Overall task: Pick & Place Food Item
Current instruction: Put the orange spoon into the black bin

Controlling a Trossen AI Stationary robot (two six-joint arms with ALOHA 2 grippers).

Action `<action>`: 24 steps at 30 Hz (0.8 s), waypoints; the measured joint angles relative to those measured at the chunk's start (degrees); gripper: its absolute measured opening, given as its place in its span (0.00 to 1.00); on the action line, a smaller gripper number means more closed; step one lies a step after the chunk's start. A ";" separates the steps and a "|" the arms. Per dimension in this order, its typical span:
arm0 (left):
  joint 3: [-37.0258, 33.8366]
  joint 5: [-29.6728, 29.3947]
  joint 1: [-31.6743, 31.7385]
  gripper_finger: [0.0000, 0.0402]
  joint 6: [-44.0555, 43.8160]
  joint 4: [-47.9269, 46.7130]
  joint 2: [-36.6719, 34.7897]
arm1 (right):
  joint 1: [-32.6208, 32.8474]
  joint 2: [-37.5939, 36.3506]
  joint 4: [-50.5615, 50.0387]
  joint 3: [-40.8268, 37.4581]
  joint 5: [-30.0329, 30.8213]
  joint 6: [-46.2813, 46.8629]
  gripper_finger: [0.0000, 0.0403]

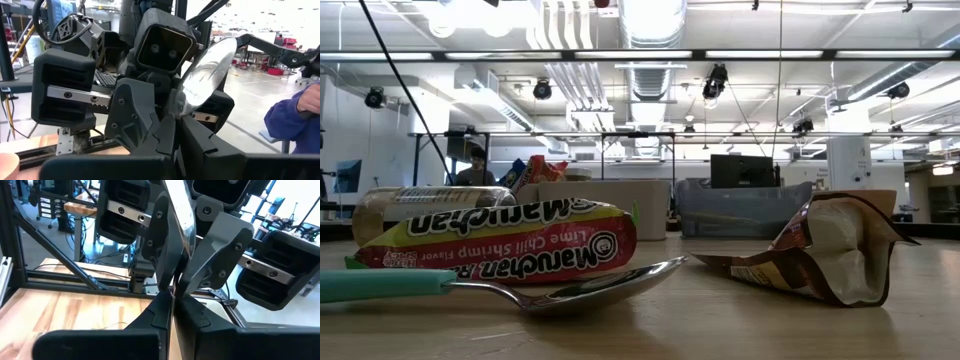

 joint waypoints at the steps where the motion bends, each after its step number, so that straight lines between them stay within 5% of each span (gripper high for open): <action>1: -0.02 -0.09 0.00 0.07 -0.23 0.00 0.00 | 0.02 0.00 -0.05 0.00 0.03 0.11 0.02; 24: 0.00 -0.32 0.02 0.46 -1.30 -6.12 -4.21 | 0.16 -1.13 -0.07 0.48 3.53 1.27 0.02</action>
